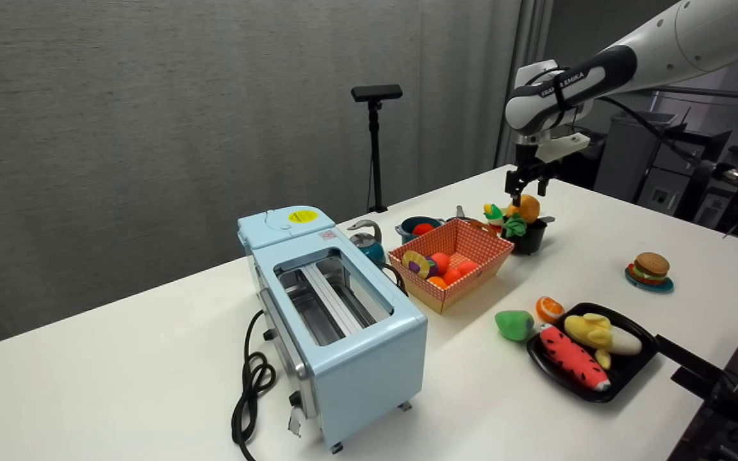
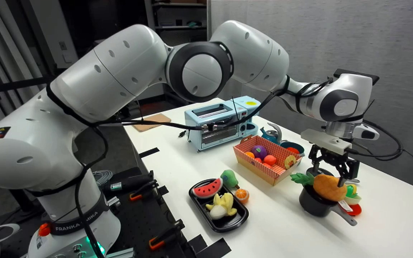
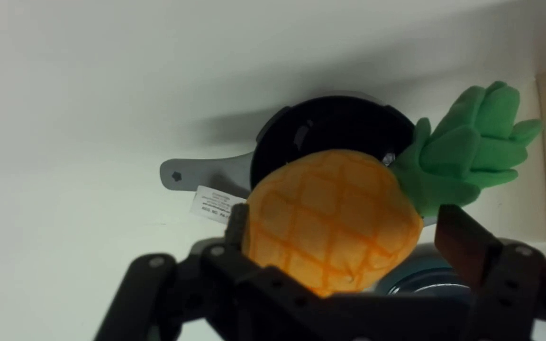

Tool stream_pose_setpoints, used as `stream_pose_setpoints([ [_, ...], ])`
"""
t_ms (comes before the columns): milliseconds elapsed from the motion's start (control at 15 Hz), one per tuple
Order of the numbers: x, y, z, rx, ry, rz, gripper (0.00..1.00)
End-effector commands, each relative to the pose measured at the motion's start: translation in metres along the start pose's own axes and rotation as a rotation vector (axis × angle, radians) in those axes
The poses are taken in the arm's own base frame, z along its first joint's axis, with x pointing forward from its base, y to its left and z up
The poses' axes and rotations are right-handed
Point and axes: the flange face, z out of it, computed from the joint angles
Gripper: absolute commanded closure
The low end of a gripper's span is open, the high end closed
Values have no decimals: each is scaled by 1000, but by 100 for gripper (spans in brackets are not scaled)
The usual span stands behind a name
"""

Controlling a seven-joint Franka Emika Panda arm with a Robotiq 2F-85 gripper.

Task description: Move the pineapple plush toy from the pot to the box

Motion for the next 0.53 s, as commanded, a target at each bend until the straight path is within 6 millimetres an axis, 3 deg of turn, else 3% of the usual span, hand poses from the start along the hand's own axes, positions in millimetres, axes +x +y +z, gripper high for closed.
stream_pose_setpoints([
  [0, 7, 7, 5, 3, -16, -4, 0],
  [467, 10, -2, 31, 4, -44, -9, 0],
])
